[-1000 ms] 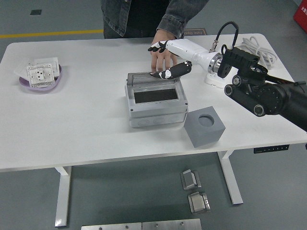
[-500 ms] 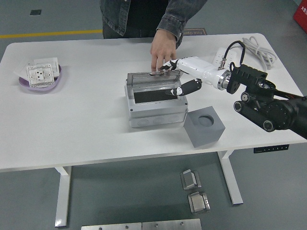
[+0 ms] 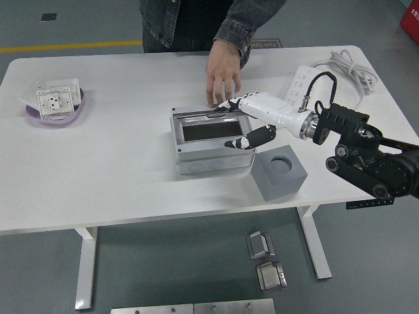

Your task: Pick up the cylinder from the cube,place it in the box,flap close box

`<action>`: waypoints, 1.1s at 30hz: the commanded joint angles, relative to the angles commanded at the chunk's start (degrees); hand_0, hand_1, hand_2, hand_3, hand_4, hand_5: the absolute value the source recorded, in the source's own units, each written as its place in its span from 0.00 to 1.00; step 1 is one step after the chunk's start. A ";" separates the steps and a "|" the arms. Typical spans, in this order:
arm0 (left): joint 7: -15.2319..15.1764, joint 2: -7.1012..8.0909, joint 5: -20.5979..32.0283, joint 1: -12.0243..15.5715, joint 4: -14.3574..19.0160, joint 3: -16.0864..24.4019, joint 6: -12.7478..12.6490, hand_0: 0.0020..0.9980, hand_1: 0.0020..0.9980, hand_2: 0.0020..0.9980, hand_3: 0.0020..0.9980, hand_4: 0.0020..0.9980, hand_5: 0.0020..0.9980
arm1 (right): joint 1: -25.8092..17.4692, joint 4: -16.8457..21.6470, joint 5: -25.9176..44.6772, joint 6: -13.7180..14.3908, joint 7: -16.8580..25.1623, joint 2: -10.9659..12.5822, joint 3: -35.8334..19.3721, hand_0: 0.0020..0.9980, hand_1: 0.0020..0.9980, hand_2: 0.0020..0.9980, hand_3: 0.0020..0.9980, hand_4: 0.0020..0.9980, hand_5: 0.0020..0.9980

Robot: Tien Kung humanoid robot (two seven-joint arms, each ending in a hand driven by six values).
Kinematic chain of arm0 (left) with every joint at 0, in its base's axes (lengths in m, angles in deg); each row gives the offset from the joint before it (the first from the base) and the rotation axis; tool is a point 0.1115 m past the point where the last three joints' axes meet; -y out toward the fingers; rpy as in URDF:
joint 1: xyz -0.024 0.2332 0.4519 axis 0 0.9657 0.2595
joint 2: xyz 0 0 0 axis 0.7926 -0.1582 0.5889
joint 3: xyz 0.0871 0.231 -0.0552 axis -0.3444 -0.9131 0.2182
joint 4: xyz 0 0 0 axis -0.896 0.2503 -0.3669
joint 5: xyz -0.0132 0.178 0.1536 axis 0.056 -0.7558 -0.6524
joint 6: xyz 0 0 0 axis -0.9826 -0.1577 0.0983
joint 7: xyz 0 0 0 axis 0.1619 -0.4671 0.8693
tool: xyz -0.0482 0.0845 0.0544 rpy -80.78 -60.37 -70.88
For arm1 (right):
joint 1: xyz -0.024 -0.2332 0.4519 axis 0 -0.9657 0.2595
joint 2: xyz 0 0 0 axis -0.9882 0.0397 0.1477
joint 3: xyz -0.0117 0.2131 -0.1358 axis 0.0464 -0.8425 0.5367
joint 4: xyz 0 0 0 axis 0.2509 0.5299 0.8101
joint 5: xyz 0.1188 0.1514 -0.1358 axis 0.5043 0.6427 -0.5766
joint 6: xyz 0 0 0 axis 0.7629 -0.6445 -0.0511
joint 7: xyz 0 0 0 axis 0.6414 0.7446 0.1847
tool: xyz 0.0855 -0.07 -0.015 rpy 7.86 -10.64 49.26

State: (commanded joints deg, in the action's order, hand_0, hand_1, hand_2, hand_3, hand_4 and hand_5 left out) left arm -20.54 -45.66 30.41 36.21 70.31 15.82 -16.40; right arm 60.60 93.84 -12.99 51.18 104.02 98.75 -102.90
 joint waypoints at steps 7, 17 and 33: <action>-0.02 -0.10 -0.27 0.13 -0.07 0.36 0.01 0.68 0.65 0.54 0.60 0.62 0.27 | -3.37 1.31 -0.17 0.04 -0.46 0.35 -1.16 0.82 0.75 0.83 0.87 0.82 0.50; 2.16 -0.22 -4.46 1.30 -1.19 4.29 -0.11 0.68 0.65 0.54 0.60 0.62 0.27 | -10.03 7.39 -5.01 -1.42 -2.69 4.77 -12.44 0.82 0.76 0.83 0.88 0.81 0.50; 2.66 -1.28 -7.55 3.82 -1.89 7.25 -0.19 0.69 0.65 0.54 0.60 0.62 0.27 | -32.98 14.66 12.26 -6.15 -4.58 4.31 -42.32 0.82 0.76 0.82 0.88 0.81 0.51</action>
State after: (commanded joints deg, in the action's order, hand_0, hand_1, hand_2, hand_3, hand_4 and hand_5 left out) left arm -17.88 -46.93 22.85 40.03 68.42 23.07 -16.60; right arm 27.62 108.50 -0.73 45.03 99.44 103.06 -145.21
